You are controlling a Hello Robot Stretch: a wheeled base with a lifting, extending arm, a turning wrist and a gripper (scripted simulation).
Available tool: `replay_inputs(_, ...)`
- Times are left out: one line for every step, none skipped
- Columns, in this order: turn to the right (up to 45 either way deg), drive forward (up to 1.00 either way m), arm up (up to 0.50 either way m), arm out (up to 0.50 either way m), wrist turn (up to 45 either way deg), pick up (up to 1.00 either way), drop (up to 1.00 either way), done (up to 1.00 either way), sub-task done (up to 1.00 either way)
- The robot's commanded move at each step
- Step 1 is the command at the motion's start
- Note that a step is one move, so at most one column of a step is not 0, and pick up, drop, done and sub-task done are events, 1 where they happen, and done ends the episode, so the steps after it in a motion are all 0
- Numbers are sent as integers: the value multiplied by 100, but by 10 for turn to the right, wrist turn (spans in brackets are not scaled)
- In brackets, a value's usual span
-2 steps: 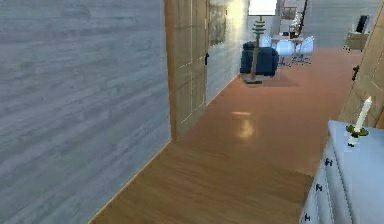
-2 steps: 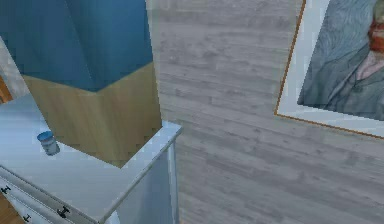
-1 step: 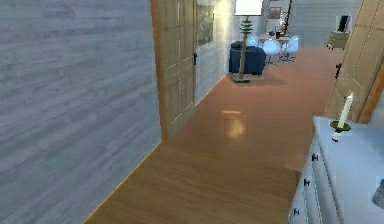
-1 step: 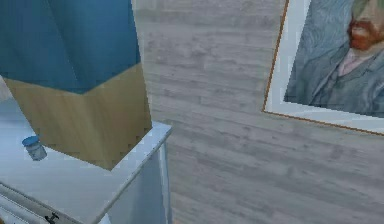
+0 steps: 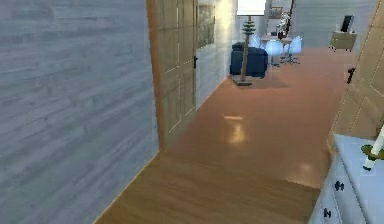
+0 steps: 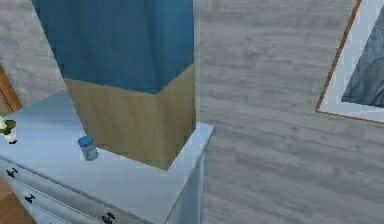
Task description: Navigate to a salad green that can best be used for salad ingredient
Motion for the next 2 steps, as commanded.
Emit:
replay_inputs(90,0,0,0,0,0,0,0,0)
replay_inputs(0,100,0,0,0,0,0,0,0)
